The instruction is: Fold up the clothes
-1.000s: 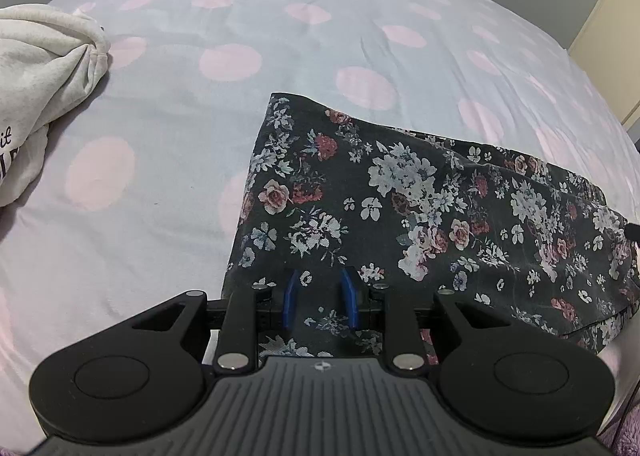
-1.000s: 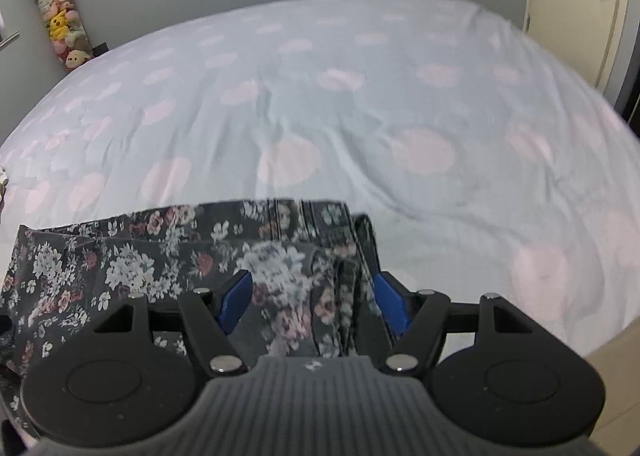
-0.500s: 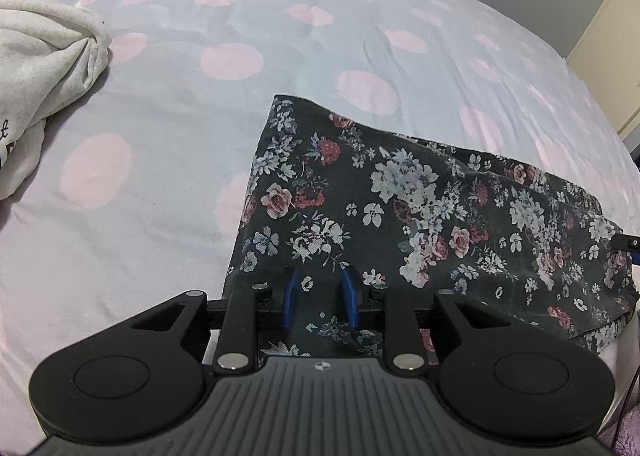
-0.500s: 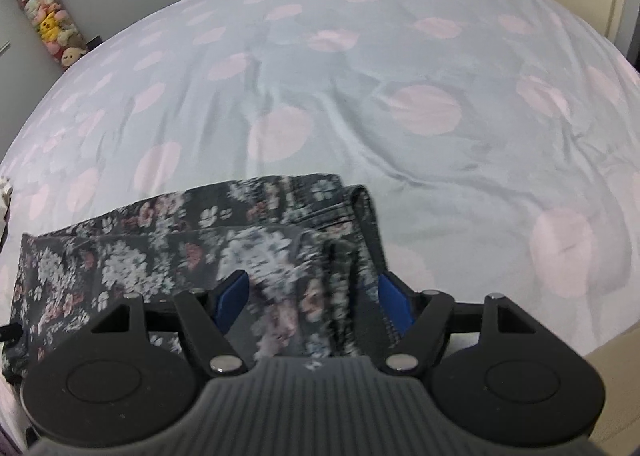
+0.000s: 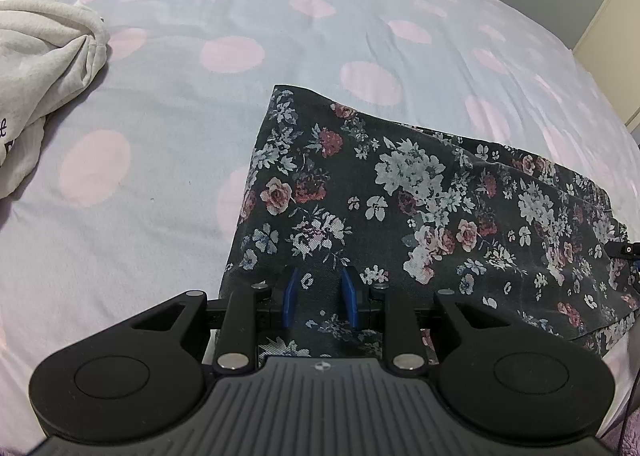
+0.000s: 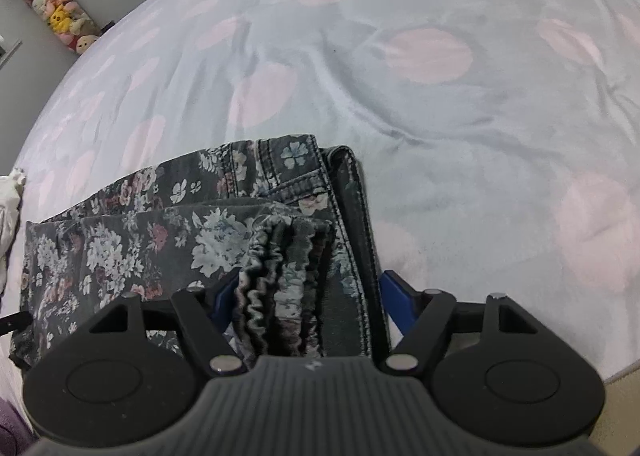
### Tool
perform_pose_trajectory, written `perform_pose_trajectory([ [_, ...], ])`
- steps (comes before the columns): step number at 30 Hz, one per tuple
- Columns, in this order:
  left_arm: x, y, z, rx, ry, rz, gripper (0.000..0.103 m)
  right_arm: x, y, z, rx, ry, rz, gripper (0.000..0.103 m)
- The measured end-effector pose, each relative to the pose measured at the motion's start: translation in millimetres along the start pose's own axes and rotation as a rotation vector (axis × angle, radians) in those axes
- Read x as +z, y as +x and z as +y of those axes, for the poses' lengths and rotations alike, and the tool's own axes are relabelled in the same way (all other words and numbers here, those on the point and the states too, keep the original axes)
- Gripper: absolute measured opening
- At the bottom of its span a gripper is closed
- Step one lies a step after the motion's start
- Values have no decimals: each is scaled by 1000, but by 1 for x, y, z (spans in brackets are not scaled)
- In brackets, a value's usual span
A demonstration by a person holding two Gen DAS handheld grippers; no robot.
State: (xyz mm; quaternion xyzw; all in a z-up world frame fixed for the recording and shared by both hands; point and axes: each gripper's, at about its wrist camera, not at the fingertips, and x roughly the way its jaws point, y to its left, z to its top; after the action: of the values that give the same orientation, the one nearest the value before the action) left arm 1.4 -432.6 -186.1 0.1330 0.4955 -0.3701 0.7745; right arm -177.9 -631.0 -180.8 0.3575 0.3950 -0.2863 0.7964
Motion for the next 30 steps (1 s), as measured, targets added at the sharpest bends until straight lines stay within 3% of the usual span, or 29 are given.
perform_pose_trajectory([
  [1, 0, 0, 0, 2, 0, 0, 22, -1, 0, -1, 16, 7, 0, 58],
  [3, 1, -1, -2, 4, 1, 1, 22, -2, 0, -1, 49, 32, 0, 41],
  [8, -1, -12, -2, -14, -4, -22, 22, 2, -14, 3, 81, 88, -16, 31],
  [14, -1, -32, -12, -117, 45, -81, 22, 18, -55, 25, 141, 118, -22, 29],
  [19, -9, -30, -51, -229, 164, -79, 22, 32, -84, 63, 181, 102, -5, 29],
  [25, -28, -4, -121, -334, 385, -65, 22, 42, -107, 108, 252, 95, -24, 29],
  [30, -41, 20, -151, -337, 457, -34, 19, 42, -110, 135, 303, 95, -15, 29],
])
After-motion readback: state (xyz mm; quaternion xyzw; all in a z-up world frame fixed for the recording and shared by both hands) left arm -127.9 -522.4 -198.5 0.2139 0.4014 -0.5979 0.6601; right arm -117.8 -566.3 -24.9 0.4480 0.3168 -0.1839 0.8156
